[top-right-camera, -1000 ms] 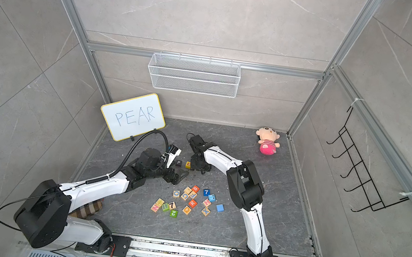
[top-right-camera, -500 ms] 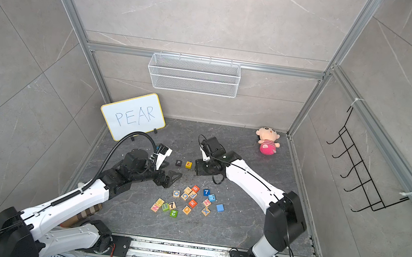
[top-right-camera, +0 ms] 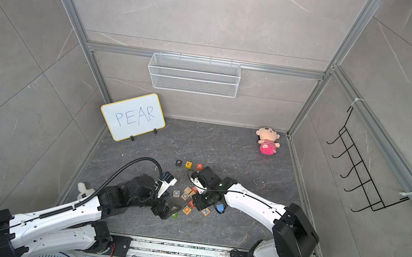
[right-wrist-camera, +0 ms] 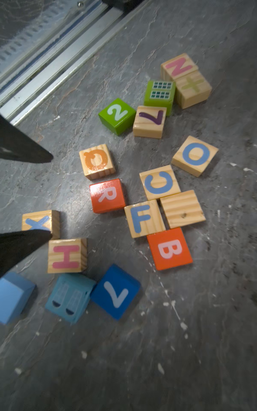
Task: Spell the uppercase word “pear” with letter blocks
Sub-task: Pick up the letter block from the center of the board.
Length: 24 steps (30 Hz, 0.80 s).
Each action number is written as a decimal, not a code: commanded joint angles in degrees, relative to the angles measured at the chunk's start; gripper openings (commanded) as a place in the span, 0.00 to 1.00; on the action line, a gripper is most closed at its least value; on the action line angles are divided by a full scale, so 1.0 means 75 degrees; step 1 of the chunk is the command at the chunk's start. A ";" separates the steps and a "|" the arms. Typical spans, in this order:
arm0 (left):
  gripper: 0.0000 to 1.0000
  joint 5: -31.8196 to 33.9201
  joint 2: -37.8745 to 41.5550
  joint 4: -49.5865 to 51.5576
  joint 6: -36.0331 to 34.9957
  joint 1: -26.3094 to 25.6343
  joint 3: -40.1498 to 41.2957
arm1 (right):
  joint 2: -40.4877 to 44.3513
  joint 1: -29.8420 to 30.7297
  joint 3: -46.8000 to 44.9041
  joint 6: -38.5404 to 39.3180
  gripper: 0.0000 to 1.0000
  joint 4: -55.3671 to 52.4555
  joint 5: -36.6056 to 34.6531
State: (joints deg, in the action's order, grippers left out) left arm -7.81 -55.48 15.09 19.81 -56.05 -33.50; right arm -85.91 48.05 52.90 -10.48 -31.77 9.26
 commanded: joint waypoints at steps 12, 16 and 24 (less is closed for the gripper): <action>1.00 0.0771 0.0013 -0.0593 0.0541 -0.0429 0.0859 | -0.1143 0.0285 -0.0041 0.0319 0.55 0.1063 -0.0349; 1.00 0.0749 -0.0032 -0.0699 0.0579 -0.0434 0.0927 | -0.1199 0.0291 -0.0013 0.0270 0.55 0.1125 -0.0532; 1.00 0.0772 -0.0139 -0.0770 0.0560 -0.0427 0.0885 | -0.1475 0.0288 0.0106 0.0289 0.52 0.1101 -0.0751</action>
State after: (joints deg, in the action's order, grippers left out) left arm -3.01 -56.51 11.27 23.62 -59.00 -26.30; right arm -95.74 49.87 52.75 -8.91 -23.68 5.32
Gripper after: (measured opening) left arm 0.997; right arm 0.523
